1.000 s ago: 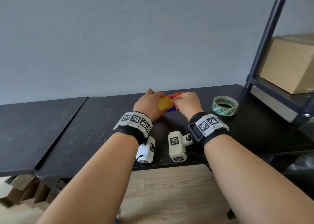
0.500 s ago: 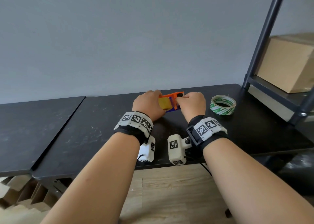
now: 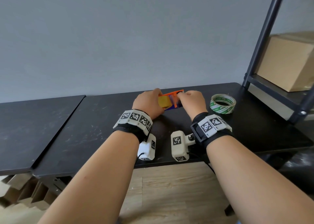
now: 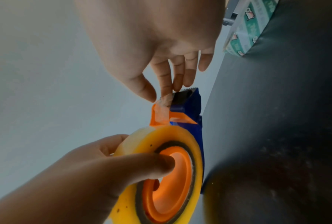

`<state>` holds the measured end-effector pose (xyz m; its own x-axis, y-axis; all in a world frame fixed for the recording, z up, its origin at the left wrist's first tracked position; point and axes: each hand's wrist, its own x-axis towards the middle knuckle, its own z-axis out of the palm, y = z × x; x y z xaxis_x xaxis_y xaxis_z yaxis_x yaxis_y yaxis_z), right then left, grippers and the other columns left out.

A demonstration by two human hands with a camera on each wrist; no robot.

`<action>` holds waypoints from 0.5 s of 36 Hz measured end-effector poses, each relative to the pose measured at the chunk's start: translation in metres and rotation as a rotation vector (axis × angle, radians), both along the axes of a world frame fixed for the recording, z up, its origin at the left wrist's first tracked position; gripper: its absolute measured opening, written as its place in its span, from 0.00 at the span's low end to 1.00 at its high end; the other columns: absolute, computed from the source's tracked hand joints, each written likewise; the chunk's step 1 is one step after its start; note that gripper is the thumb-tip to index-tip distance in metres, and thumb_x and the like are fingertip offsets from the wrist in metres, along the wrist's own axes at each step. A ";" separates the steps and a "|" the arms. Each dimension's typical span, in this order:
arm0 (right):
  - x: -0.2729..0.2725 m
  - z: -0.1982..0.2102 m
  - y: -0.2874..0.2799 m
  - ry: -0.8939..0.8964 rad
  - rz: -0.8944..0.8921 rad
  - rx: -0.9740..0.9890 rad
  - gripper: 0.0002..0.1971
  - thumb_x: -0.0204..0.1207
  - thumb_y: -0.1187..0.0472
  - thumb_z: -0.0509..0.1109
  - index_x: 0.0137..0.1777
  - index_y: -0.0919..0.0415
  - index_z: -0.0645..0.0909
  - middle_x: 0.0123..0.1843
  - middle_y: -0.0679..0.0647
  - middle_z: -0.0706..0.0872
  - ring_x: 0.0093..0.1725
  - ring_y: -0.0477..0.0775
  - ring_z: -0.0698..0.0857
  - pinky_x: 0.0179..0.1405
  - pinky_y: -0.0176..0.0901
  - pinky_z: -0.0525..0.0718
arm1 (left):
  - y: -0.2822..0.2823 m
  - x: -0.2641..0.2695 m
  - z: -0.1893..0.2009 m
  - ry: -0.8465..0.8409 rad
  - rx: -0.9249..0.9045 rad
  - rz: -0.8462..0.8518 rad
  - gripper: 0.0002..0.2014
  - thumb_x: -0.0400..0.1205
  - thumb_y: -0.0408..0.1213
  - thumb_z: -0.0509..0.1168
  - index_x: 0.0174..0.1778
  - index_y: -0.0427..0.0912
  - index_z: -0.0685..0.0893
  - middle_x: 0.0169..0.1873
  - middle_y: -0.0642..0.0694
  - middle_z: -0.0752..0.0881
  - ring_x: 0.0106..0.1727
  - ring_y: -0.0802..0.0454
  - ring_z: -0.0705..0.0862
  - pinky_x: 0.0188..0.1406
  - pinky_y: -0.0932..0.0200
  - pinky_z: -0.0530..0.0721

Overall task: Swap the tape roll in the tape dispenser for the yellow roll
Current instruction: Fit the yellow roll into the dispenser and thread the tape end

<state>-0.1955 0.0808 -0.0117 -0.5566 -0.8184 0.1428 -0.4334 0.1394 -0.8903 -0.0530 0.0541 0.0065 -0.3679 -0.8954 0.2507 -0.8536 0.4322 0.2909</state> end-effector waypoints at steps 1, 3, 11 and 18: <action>0.001 -0.001 -0.002 0.011 -0.016 0.007 0.19 0.72 0.54 0.65 0.21 0.53 0.66 0.25 0.53 0.69 0.36 0.60 0.72 0.45 0.55 0.70 | 0.000 0.000 0.000 -0.001 0.002 -0.002 0.23 0.69 0.43 0.73 0.61 0.51 0.78 0.51 0.47 0.88 0.51 0.44 0.85 0.50 0.49 0.86; 0.002 -0.006 -0.008 0.042 -0.029 0.022 0.14 0.69 0.53 0.66 0.23 0.54 0.74 0.30 0.56 0.79 0.40 0.63 0.80 0.50 0.59 0.81 | 0.001 0.000 0.000 -0.004 0.006 -0.003 0.24 0.69 0.43 0.73 0.61 0.51 0.78 0.51 0.47 0.87 0.51 0.44 0.85 0.50 0.49 0.86; -0.005 -0.010 -0.005 0.121 -0.048 0.028 0.17 0.69 0.56 0.68 0.21 0.58 0.73 0.34 0.62 0.80 0.39 0.63 0.78 0.37 0.48 0.72 | 0.003 0.001 0.000 -0.011 0.011 -0.010 0.23 0.69 0.43 0.72 0.60 0.52 0.78 0.49 0.48 0.87 0.49 0.45 0.85 0.47 0.50 0.86; -0.002 -0.001 0.007 0.112 -0.006 -0.017 0.22 0.73 0.66 0.67 0.18 0.60 0.65 0.19 0.52 0.66 0.21 0.50 0.65 0.22 0.41 0.61 | 0.002 0.002 0.000 -0.016 0.007 -0.016 0.21 0.69 0.43 0.72 0.58 0.52 0.78 0.47 0.48 0.87 0.47 0.45 0.85 0.44 0.51 0.85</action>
<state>-0.1974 0.0878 -0.0127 -0.5412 -0.8122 0.2180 -0.5294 0.1277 -0.8387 -0.0514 0.0562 0.0063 -0.3859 -0.8912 0.2382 -0.8514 0.4435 0.2800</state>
